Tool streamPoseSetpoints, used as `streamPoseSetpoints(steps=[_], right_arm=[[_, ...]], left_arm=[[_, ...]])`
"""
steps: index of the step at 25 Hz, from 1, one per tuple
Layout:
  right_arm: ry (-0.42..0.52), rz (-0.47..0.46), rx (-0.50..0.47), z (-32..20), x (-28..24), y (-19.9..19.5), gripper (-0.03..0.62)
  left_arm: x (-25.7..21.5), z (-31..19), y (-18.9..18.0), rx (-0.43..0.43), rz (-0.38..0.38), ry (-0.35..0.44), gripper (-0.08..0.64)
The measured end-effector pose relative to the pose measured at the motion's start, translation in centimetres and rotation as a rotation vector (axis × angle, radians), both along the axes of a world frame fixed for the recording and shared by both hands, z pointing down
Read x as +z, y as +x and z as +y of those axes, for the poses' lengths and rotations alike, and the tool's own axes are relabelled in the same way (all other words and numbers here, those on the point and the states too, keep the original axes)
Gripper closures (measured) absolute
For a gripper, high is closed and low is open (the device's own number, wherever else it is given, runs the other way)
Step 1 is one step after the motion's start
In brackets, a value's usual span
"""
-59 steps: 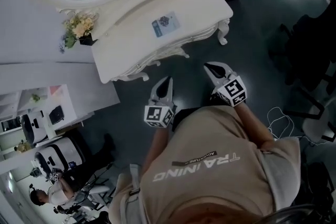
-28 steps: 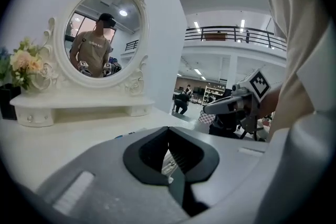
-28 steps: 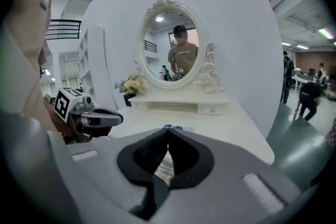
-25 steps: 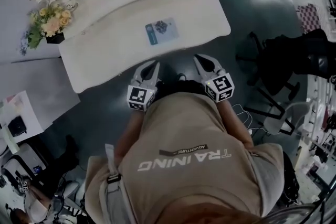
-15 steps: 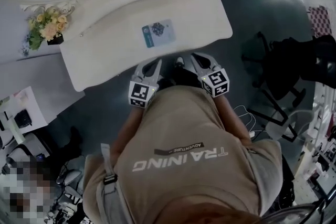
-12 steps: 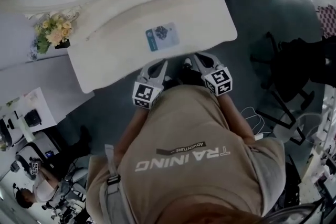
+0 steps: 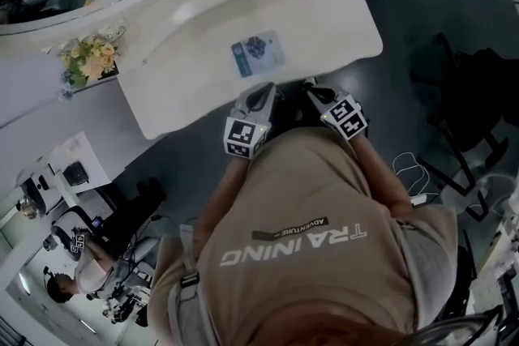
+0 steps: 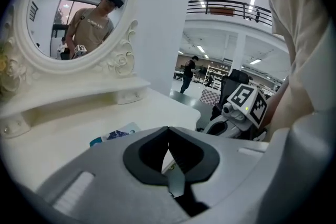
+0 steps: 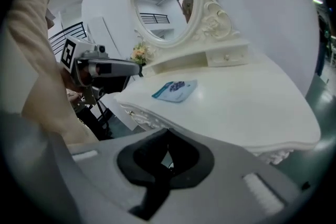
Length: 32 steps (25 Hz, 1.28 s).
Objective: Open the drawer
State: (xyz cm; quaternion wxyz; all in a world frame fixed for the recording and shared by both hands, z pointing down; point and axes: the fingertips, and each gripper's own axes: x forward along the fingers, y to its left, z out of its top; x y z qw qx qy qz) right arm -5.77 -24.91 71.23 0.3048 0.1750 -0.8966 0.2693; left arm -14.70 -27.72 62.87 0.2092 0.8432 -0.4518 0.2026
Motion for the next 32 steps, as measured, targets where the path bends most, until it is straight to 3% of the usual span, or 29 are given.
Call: streamPoseSetpoints(steps=[5,7,9,12,19,25,29,32], right_arm=[[-0.055,0.115,0.069,-0.1,6.3,0.8,0.584],[-0.113,0.142,0.086,0.2,8.6,0.5,0.527],[-0.191,0.155,0.101,0.9,10.3,-0.1,0.511],[-0.231,0.164,0.129,0.3,11.8,-1.5,0.464],[-0.179,0.301,0.039,0.8,13.6,-3.8,0.429],[-0.233,0.308,0.230,0.4,14.1,-4.3,0.417],[-0.172,0.322,0.304,-0.2,14.1,-4.6,0.418],[-0.125,0.373,0.360,-0.6,14.1,-4.3,0.417]], left_arm=[[0.5,0.7,-1.3,-0.013,0.015,-0.013,0.552],[0.2,1.2,-2.4,-0.018,0.013,-0.003,0.552],[0.4,1.8,-3.6,-0.029,0.017,-0.007,0.552],[1.7,2.0,-5.9,-0.067,0.023,-0.008,0.552],[2.4,4.7,-10.2,-0.187,0.102,0.025,0.552],[2.6,6.8,-13.3,-0.242,0.099,0.011,0.552],[2.3,7.3,-14.9,-0.296,0.102,0.008,0.552],[2.1,8.0,-15.1,-0.288,0.094,0.013,0.552]])
